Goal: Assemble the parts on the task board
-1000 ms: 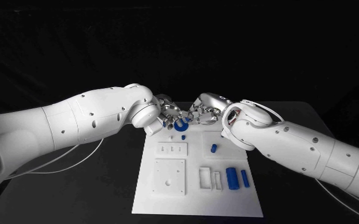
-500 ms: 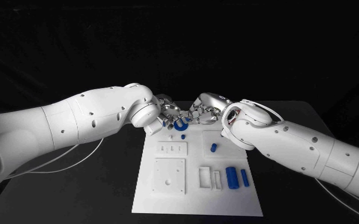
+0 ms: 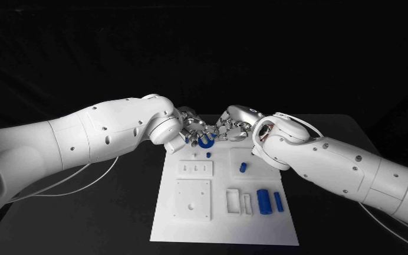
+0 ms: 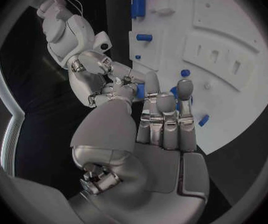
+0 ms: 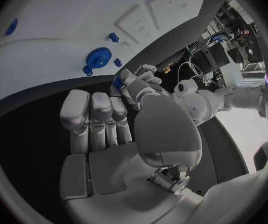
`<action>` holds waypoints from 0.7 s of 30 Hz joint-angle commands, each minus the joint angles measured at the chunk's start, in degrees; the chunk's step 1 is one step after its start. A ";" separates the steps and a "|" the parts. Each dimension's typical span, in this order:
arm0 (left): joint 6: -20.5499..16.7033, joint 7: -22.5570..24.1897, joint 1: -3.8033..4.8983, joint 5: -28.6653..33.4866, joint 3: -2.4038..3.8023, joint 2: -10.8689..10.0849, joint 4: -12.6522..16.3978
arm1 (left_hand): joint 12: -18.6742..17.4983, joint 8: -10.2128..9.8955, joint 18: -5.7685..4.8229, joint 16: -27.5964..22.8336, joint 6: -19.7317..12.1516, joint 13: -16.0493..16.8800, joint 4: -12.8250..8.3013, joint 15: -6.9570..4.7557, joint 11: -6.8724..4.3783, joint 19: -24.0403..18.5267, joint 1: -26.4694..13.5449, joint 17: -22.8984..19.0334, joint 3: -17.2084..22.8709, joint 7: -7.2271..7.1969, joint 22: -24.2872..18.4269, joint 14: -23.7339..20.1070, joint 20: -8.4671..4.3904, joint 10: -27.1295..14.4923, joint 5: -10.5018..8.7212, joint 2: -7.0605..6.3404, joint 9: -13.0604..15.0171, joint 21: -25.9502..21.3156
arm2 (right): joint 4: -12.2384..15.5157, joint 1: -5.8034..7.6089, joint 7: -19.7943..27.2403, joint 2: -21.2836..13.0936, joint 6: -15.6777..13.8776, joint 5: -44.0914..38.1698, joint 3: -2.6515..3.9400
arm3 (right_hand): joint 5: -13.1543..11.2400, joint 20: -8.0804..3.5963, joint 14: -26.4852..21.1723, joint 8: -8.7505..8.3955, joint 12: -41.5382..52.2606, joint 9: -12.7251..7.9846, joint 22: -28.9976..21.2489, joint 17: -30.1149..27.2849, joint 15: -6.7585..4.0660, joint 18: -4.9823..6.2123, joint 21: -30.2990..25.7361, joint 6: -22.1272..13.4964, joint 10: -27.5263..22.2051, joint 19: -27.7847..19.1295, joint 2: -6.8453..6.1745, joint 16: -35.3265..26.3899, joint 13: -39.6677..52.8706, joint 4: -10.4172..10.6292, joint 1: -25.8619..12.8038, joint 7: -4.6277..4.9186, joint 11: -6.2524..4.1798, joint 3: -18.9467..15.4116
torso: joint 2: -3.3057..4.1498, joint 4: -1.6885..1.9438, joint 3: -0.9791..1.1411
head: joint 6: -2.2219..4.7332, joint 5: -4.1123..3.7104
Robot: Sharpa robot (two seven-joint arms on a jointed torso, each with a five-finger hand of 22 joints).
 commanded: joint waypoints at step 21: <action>-4.02 3.73 -0.43 4.09 -0.01 0.59 -0.37 | -0.46 0.03 -0.34 1.47 1.74 -0.53 -10.56 -0.29 -0.57 1.44 -7.67 1.98 19.06 0.24 3.84 1.10 -0.39 2.11 5.38 0.79 4.05 -1.49 | -0.11 0.03 0.62 0.22 0.15 -0.06 0.03 | 0.74 -0.14 -0.08 0.36 -2.77 -0.84 7.23 -0.58 -0.01 -0.17 -1.11 -2.50 -1.47 3.10 -0.76 -1.20 -1.89 0.77 -0.69 0.77 0.24 0.08 | -0.10 -0.06 0.03 | -0.34 -0.03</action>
